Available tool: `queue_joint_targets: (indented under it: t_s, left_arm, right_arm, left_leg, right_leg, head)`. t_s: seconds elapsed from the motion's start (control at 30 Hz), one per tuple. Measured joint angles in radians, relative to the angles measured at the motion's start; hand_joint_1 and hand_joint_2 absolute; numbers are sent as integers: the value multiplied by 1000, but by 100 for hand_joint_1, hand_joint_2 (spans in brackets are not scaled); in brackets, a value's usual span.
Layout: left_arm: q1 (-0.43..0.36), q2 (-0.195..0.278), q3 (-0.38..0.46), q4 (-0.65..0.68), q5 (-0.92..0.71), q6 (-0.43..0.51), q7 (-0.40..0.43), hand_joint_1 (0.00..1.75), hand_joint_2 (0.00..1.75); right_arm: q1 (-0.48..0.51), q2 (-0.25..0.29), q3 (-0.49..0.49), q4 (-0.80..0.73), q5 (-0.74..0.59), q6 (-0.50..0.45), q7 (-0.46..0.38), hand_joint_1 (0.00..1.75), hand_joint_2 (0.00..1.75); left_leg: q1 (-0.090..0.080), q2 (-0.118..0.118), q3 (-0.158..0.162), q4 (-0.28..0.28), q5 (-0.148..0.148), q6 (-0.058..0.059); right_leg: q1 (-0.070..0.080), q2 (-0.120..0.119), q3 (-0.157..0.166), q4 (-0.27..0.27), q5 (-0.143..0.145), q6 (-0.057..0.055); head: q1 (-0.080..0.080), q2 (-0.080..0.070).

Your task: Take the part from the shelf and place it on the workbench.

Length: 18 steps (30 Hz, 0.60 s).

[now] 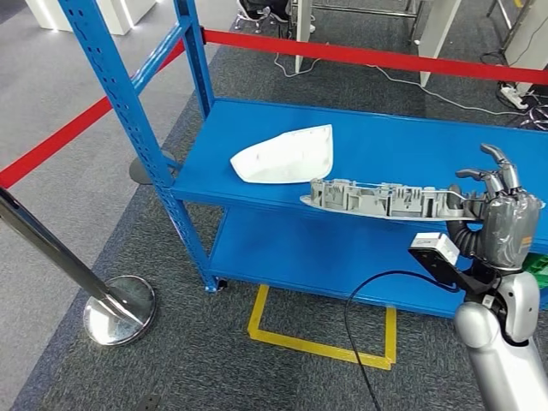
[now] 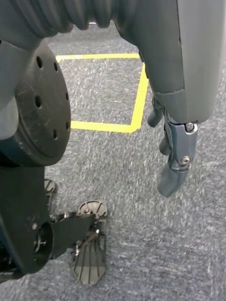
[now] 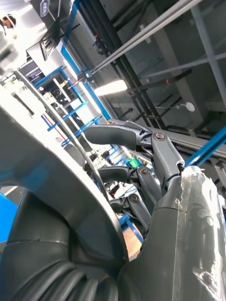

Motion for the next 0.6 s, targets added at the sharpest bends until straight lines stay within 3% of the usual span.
queue_joint_targets:
  t_s: [0.07,0.13,0.2,0.23,0.27,0.33,0.4,0.43,0.47,0.53,0.57,0.6]
  left_arm:
    - [2,0,0,0,-2,0,0,0,175]
    - [2,0,0,0,-7,-1,1,0,175]
    - [0,-1,0,0,-11,-2,2,0,175]
    - [-2,-1,0,0,-10,-2,2,0,175]
    - [-2,-1,0,0,-8,-2,2,0,175]
    - [-3,-1,0,0,-2,-2,1,0,175]
    - [-7,-1,0,0,1,-1,0,0,175]
    - [-10,-1,0,0,2,-1,-1,0,175]
    - [-12,-1,0,0,2,-1,-1,0,175]
    - [-11,-1,0,0,2,0,-2,0,175]
    - [-8,0,0,0,2,0,-1,0,175]
    - [-7,0,0,0,2,0,-1,0,175]
  right_arm:
    - [-1,0,0,1,1,0,1,175,175]
    - [0,0,-2,1,3,-2,3,175,175]
    - [10,0,-6,0,3,-3,5,175,175]
    - [13,0,-8,-1,2,-1,4,175,175]
    - [14,0,-9,-1,1,1,2,175,175]
    - [5,0,-9,0,0,9,-1,175,175]
    - [-7,0,-9,1,4,13,-2,175,175]
    - [-12,0,-9,2,5,13,-1,175,175]
    - [-15,0,-8,3,6,13,-1,175,175]
    - [-18,1,-4,6,6,13,0,175,175]
    - [-17,1,-2,8,6,12,0,175,175]
    - [-15,2,-1,10,6,12,0,175,175]
  left_leg:
    - [4,3,-11,13,-18,-13]
    - [7,7,-39,93,-103,-23]
    - [7,8,-71,227,-197,-28]
    - [7,8,-76,275,-218,-28]
    - [8,8,-66,295,-219,-27]
    - [7,8,4,234,-188,-20]
    - [6,8,109,105,-177,-10]
    - [4,8,145,54,-181,-6]
    - [0,7,164,23,-186,-1]
    - [-5,7,162,5,-175,10]
    - [-6,8,157,1,-166,17]
    - [-6,9,150,-3,-155,25]
  right_leg:
    - [1,-2,-14,2,11,-19]
    - [1,-5,-34,1,30,-35]
    - [5,-8,-57,2,48,-40]
    - [7,-10,-69,2,57,-41]
    - [9,-12,-82,2,66,-40]
    - [12,-13,-106,3,84,-37]
    - [14,-13,-122,3,99,-31]
    - [15,-14,-126,3,106,-26]
    - [14,-16,-128,2,114,-21]
    - [9,-18,-132,-4,130,-9]
    - [6,-18,-138,-2,126,-4]
    - [4,-18,-147,17,103,-1]
  head:
    - [-2,0]
    - [-4,0]
    - [-5,0]
    - [-5,0]
    - [-5,0]
    - [-6,0]
    - [-5,0]
    - [-4,0]
    - [-5,0]
    - [-6,0]
    - [-7,0]
    - [-6,0]
